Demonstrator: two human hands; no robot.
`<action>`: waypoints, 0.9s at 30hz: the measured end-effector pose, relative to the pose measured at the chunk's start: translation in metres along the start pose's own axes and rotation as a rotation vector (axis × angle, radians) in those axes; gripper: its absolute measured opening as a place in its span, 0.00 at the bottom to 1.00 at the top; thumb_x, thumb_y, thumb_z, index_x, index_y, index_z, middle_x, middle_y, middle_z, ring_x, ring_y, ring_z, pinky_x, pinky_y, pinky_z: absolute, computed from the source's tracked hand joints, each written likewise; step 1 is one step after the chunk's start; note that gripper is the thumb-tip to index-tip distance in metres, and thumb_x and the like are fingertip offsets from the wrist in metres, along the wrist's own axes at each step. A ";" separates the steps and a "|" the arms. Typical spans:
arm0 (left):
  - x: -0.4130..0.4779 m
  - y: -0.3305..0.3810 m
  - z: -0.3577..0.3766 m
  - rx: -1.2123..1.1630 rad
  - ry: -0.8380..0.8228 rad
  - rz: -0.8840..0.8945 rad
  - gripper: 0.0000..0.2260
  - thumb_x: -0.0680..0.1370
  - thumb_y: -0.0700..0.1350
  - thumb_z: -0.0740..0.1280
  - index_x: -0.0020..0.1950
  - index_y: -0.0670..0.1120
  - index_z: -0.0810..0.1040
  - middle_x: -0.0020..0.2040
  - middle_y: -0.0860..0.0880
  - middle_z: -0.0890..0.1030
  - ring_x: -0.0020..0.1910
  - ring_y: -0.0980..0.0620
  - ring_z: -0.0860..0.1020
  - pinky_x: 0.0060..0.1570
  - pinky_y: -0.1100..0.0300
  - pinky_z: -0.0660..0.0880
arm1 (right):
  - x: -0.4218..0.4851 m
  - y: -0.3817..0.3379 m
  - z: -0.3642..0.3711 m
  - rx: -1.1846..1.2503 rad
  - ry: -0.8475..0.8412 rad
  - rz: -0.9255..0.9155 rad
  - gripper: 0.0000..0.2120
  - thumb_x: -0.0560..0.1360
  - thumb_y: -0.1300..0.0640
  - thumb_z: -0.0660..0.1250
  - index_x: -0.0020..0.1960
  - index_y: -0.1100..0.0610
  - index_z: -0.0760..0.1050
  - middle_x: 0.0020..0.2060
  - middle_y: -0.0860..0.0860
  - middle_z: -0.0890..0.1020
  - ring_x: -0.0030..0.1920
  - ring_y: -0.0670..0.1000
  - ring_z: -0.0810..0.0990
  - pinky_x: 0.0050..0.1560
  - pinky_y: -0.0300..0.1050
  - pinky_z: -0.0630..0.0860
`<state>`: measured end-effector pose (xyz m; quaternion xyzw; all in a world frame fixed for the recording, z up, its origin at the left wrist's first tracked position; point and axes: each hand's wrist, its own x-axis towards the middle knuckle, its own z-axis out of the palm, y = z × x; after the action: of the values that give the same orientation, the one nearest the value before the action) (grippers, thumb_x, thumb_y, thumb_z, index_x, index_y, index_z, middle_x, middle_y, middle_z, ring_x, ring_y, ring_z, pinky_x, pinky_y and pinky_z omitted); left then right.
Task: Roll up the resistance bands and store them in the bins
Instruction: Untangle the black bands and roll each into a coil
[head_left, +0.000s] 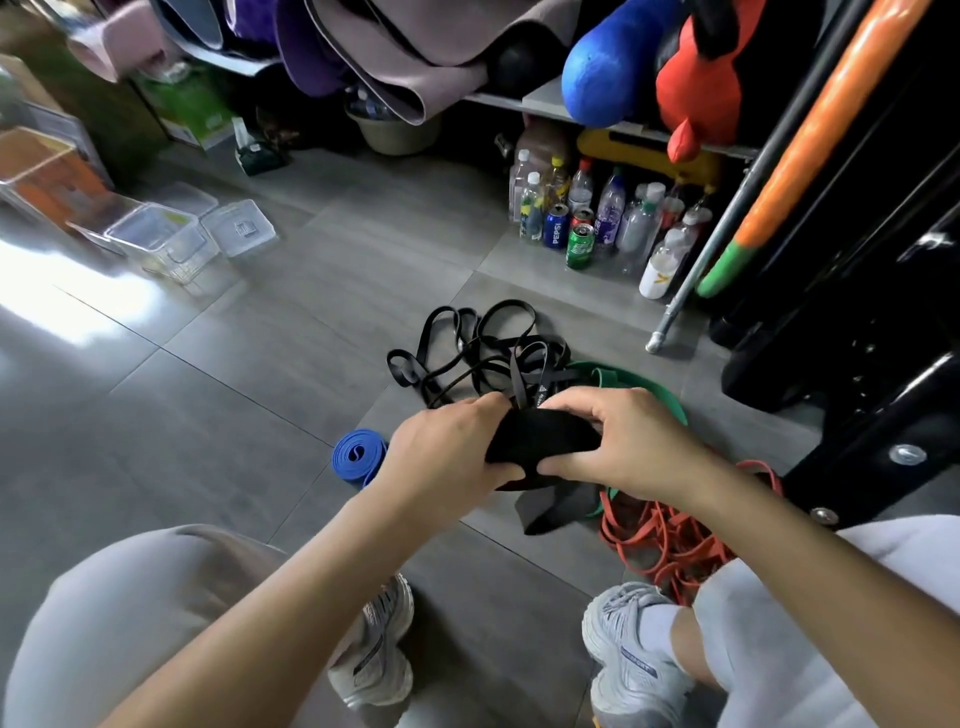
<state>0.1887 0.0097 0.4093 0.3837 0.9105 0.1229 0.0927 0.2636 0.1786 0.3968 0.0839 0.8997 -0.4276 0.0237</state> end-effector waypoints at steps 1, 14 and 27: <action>0.001 0.000 -0.002 -0.037 0.019 -0.002 0.17 0.73 0.56 0.68 0.56 0.50 0.71 0.45 0.55 0.76 0.47 0.49 0.76 0.39 0.59 0.67 | 0.000 0.000 -0.003 0.070 -0.012 0.004 0.19 0.62 0.57 0.78 0.51 0.46 0.79 0.44 0.42 0.84 0.47 0.40 0.81 0.51 0.39 0.78; 0.001 -0.010 -0.015 -0.899 0.094 -0.190 0.17 0.65 0.38 0.77 0.44 0.56 0.78 0.41 0.55 0.84 0.42 0.58 0.82 0.46 0.65 0.78 | -0.005 0.019 -0.024 0.593 -0.086 -0.038 0.25 0.59 0.58 0.77 0.55 0.56 0.78 0.49 0.51 0.85 0.51 0.48 0.82 0.52 0.38 0.78; 0.004 0.003 -0.003 -0.229 -0.150 0.000 0.34 0.64 0.56 0.76 0.67 0.55 0.67 0.60 0.57 0.76 0.58 0.54 0.75 0.54 0.57 0.72 | -0.007 0.020 -0.002 0.187 -0.048 -0.032 0.17 0.59 0.55 0.79 0.47 0.50 0.82 0.40 0.51 0.85 0.43 0.52 0.84 0.50 0.58 0.79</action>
<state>0.1869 0.0140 0.4123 0.3788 0.8810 0.1971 0.2038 0.2737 0.1913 0.3837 0.0612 0.8563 -0.5120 0.0304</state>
